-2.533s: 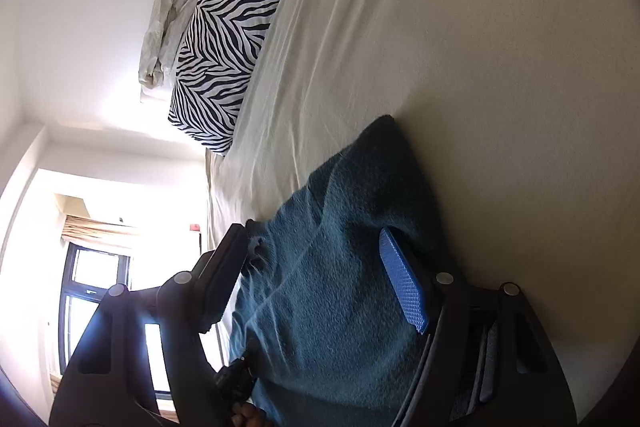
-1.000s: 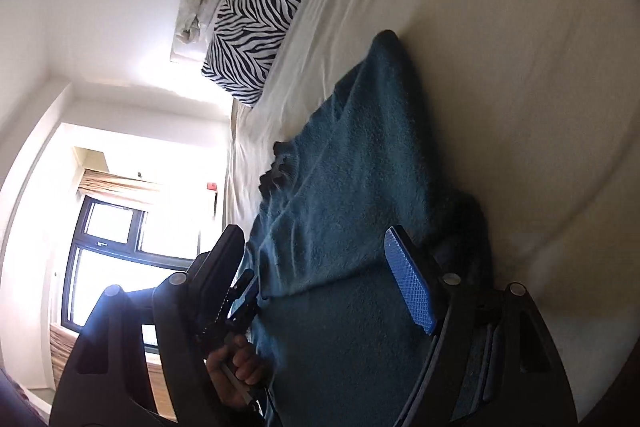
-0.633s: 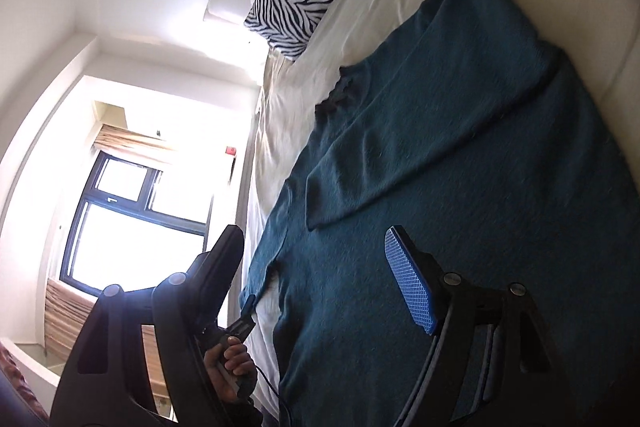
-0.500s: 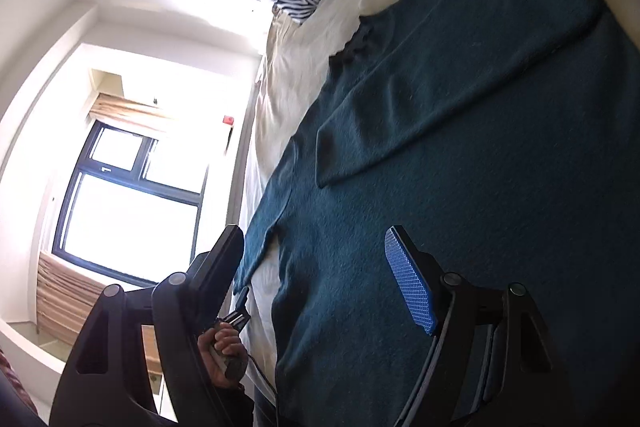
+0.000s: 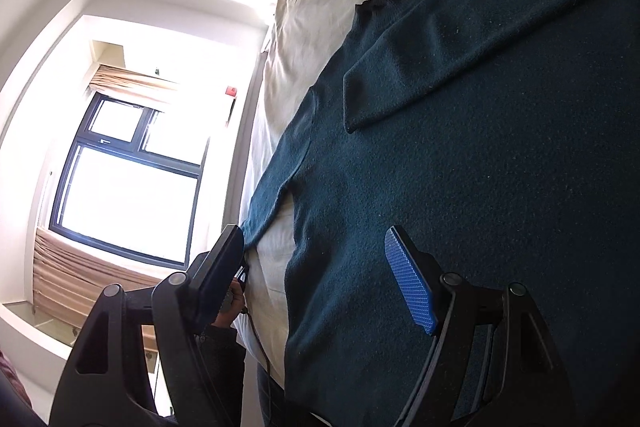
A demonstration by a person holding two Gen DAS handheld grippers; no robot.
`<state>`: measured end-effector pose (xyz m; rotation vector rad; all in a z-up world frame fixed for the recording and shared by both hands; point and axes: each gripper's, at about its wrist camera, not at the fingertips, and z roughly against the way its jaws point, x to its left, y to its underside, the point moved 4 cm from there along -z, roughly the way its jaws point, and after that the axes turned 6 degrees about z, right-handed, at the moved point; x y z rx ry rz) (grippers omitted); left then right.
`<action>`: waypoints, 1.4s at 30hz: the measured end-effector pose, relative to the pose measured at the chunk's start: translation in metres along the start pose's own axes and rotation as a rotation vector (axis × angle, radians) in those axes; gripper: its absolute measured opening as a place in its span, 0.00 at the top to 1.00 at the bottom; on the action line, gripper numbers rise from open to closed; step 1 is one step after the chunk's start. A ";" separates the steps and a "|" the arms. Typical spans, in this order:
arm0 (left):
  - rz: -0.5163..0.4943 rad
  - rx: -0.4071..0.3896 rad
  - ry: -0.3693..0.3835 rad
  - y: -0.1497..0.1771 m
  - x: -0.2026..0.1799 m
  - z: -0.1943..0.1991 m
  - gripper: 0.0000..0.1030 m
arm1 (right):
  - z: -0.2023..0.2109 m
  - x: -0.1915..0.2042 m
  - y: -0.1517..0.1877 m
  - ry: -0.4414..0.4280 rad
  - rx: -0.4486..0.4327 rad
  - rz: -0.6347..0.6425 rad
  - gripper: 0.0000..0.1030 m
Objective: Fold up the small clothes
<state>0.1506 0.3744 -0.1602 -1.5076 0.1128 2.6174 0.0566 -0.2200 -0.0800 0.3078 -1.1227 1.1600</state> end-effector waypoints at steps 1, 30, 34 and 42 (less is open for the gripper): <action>-0.060 -0.007 -0.002 0.008 -0.012 0.000 0.93 | 0.005 -0.009 -0.008 0.005 -0.005 -0.005 0.29; -1.707 0.124 -0.201 0.429 -0.070 -0.032 0.88 | -0.103 -0.047 -0.064 -0.074 0.185 -0.173 0.29; -1.679 0.123 -0.190 0.424 -0.070 -0.030 0.87 | -0.129 -0.050 -0.066 -0.056 0.230 -0.193 0.48; -1.569 0.156 -0.156 0.405 -0.072 -0.019 0.41 | -0.123 -0.009 -0.079 0.080 0.249 0.069 0.93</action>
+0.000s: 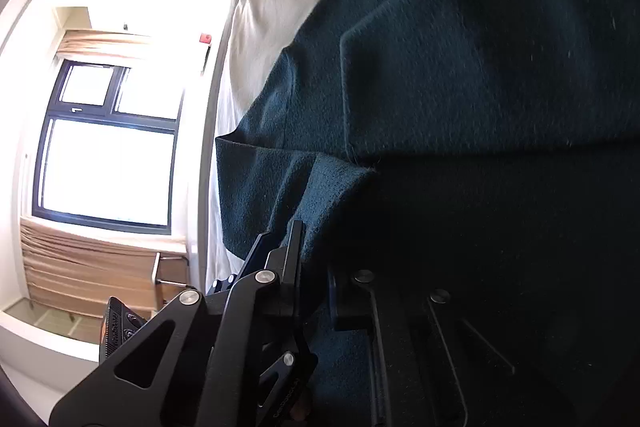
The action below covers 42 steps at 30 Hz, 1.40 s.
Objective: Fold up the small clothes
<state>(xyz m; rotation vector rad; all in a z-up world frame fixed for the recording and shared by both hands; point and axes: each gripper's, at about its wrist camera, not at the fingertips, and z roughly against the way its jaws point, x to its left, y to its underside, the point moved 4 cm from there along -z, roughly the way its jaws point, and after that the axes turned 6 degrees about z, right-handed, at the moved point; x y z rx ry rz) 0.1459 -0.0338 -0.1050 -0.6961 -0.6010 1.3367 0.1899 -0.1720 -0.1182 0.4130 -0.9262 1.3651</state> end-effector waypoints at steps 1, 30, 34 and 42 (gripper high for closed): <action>0.014 -0.015 0.018 0.001 0.002 0.006 0.35 | 0.008 0.011 -0.004 0.028 -0.012 0.054 0.93; 0.270 0.096 0.145 0.037 0.053 0.014 0.34 | 0.139 -0.106 -0.092 0.389 -0.186 0.040 0.94; 0.320 0.090 0.163 0.030 0.060 0.017 0.37 | 0.127 -0.112 -0.089 0.415 -0.133 0.031 0.93; 0.403 0.003 0.226 -0.045 0.087 0.008 0.37 | 0.122 -0.120 -0.086 0.393 -0.144 0.005 0.93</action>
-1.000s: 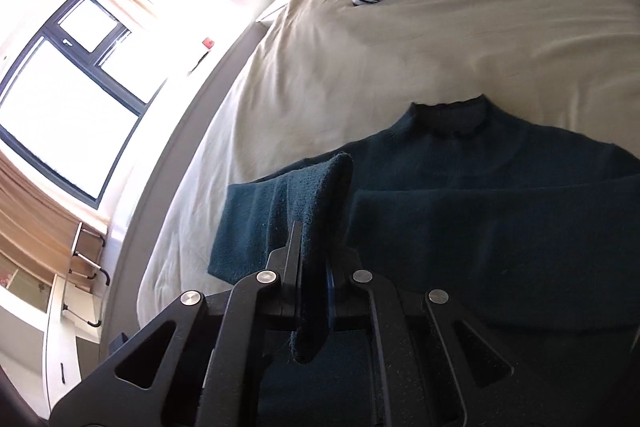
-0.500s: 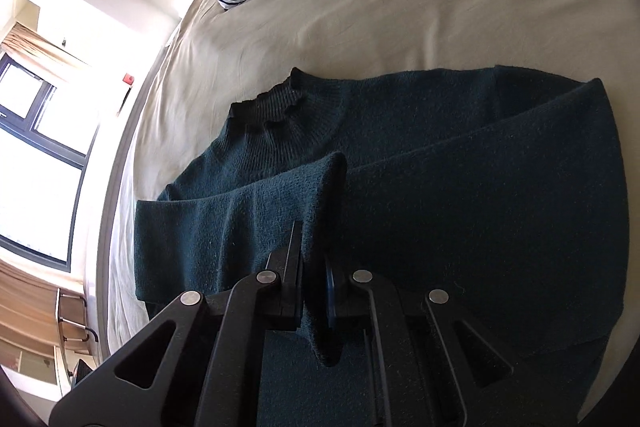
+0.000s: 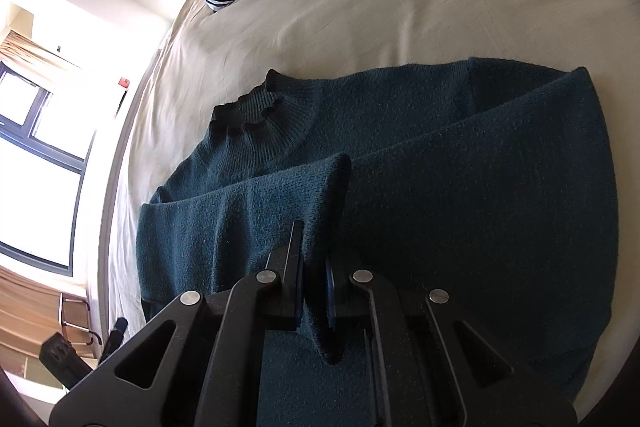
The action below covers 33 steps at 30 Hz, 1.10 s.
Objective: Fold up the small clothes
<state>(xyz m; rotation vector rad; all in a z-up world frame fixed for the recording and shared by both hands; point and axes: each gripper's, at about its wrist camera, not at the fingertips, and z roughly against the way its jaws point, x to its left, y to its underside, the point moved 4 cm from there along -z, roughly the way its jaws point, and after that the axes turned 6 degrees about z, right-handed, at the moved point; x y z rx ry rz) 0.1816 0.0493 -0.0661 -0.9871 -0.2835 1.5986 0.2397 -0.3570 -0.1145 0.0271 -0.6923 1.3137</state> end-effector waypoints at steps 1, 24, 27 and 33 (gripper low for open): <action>-0.007 -0.002 0.015 -0.013 -0.002 -0.008 0.37 | -0.002 -0.001 -0.001 0.004 0.003 0.000 0.93; 0.174 0.222 0.126 -0.071 0.043 -0.134 0.61 | -0.007 -0.033 0.013 -0.164 0.008 -0.148 0.91; 0.215 0.245 0.160 -0.072 0.047 -0.146 0.59 | -0.009 -0.035 0.017 -0.152 0.010 -0.141 0.91; 0.236 0.276 0.208 -0.054 0.046 -0.134 0.55 | -0.017 -0.049 0.024 -0.189 0.013 -0.204 0.91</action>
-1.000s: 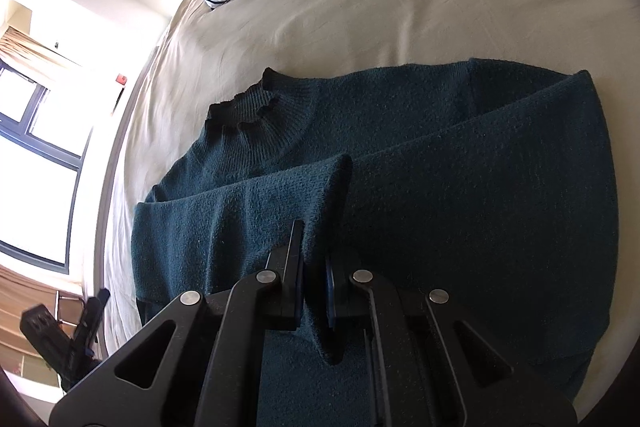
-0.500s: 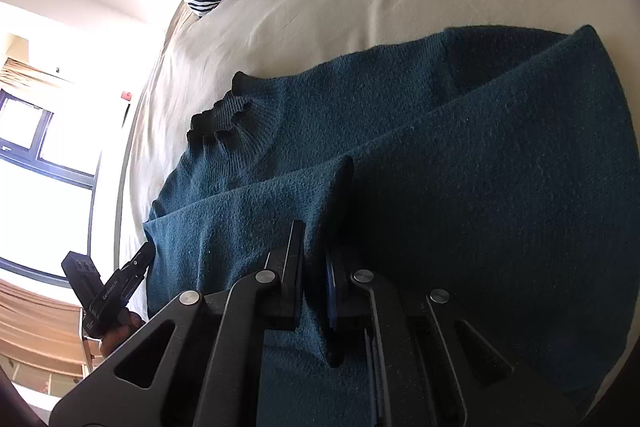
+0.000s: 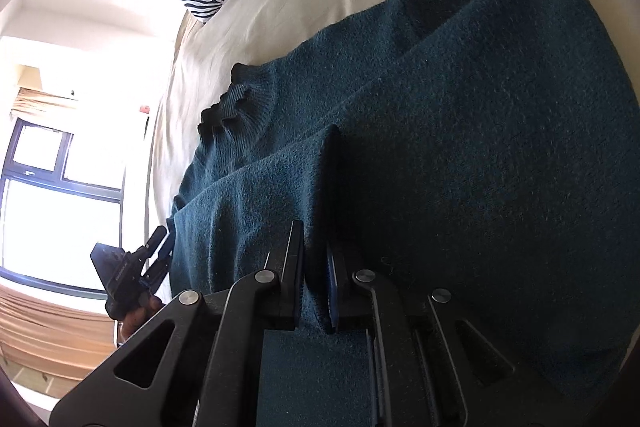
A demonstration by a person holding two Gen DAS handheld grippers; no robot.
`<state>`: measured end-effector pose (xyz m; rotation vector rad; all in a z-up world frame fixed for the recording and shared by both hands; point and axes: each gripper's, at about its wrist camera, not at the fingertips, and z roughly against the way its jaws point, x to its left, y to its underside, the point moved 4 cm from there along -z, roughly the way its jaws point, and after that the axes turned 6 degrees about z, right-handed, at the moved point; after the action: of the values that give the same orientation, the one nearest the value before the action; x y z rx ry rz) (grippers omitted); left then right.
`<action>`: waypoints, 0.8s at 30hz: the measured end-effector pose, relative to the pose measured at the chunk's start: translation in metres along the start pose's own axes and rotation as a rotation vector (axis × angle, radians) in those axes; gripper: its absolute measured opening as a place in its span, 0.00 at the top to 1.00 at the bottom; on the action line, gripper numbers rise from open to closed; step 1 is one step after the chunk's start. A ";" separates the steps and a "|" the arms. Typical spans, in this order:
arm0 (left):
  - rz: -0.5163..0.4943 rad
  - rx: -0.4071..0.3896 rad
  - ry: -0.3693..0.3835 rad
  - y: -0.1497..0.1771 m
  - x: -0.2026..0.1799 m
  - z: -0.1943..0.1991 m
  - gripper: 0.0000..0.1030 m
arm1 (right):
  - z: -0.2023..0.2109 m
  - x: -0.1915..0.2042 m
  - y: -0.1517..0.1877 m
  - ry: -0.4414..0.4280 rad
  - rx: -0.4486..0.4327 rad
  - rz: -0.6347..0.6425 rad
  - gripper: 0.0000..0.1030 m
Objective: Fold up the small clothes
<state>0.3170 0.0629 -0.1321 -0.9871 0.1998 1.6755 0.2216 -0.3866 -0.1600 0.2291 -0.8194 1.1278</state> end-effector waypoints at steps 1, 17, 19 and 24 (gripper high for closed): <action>-0.016 0.008 -0.001 0.008 -0.004 0.004 0.52 | 0.000 0.001 0.001 0.003 -0.003 0.001 0.91; -0.127 0.061 -0.017 0.082 -0.003 0.046 0.47 | 0.010 -0.002 -0.006 0.080 -0.022 -0.007 0.91; -0.113 0.060 -0.015 0.080 -0.004 0.051 0.47 | 0.018 -0.002 -0.006 0.118 -0.031 -0.001 0.91; -0.079 -0.010 0.038 0.056 -0.013 0.066 0.39 | 0.033 0.008 -0.002 0.169 -0.061 0.032 0.91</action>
<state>0.2363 0.0723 -0.1012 -1.0220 0.1761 1.5884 0.2091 -0.4003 -0.1312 0.0689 -0.7084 1.1344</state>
